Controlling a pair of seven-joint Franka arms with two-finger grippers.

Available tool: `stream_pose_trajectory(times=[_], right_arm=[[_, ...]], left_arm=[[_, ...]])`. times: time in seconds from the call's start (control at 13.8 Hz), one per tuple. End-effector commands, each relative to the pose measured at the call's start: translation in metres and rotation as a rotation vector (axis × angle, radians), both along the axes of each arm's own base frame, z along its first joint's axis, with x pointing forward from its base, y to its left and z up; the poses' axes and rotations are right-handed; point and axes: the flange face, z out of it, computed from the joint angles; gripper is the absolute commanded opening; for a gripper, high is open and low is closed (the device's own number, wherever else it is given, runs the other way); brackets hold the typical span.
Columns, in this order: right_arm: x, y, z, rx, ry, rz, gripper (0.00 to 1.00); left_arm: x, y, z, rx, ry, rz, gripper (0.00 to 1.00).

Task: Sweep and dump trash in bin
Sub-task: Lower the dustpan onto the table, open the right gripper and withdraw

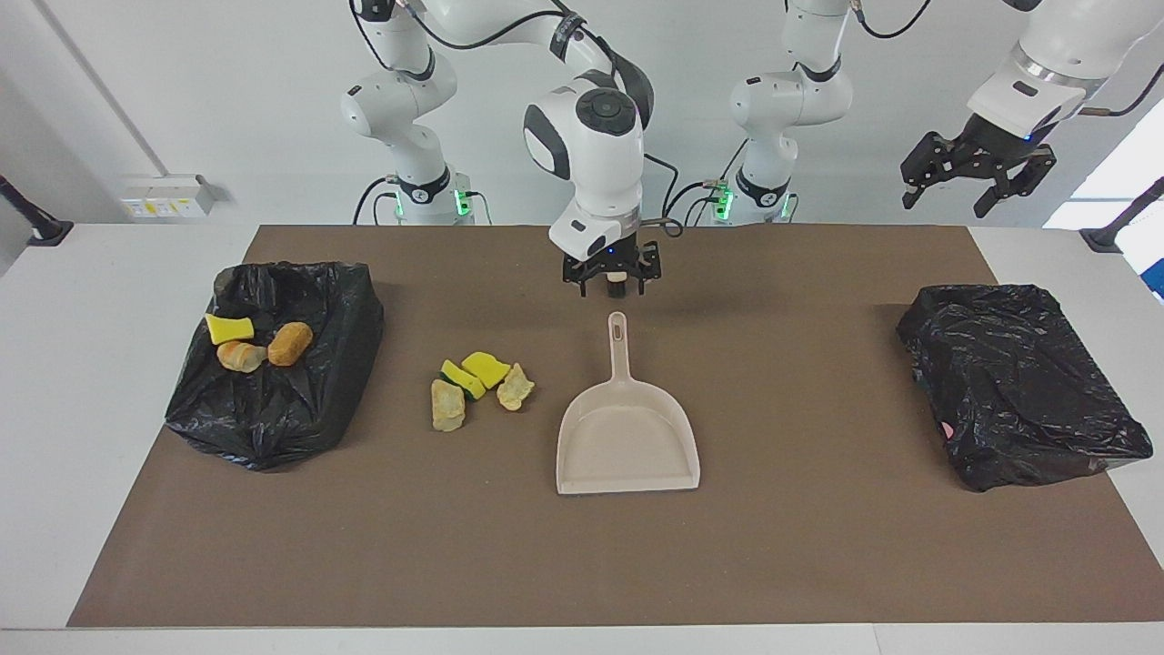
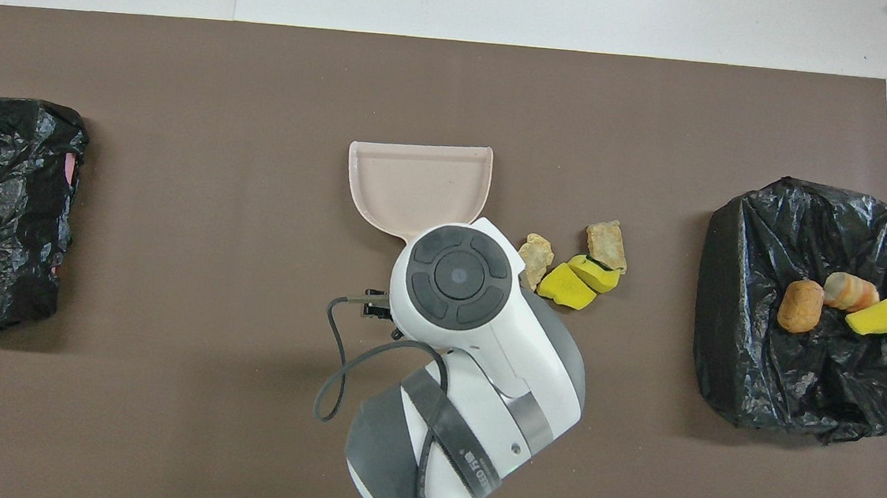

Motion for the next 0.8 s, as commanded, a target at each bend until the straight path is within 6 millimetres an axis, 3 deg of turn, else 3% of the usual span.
stream_pose_trajectory(times=[0.0, 0.14, 0.29, 0.36, 0.58, 0.72], right_arm=[[-0.05, -0.015, -0.011, 0.003, 0.051, -0.028, 1.0], [-0.069, -0.018, -0.017, -0.006, 0.074, -0.022, 1.0], [-0.102, -0.005, -0.022, 0.068, 0.141, -0.028, 1.0], [-0.114, -0.008, -0.025, 0.085, 0.159, -0.034, 1.0], [-0.17, 0.009, -0.04, 0.079, 0.16, -0.035, 1.0], [-0.187, 0.005, -0.041, 0.076, 0.163, -0.077, 1.0]], left_arm=[[-0.002, -0.001, 0.0, 0.013, -0.037, -0.005, 1.0], [-0.001, -0.005, 0.0, 0.011, -0.047, -0.006, 1.0], [0.0, -0.007, 0.0, 0.011, -0.055, -0.011, 1.0], [0.001, -0.007, 0.0, 0.011, -0.057, -0.011, 1.0], [0.001, -0.015, -0.004, 0.009, -0.049, -0.023, 1.0], [0.0, -0.017, -0.005, 0.009, -0.047, -0.029, 1.0]])
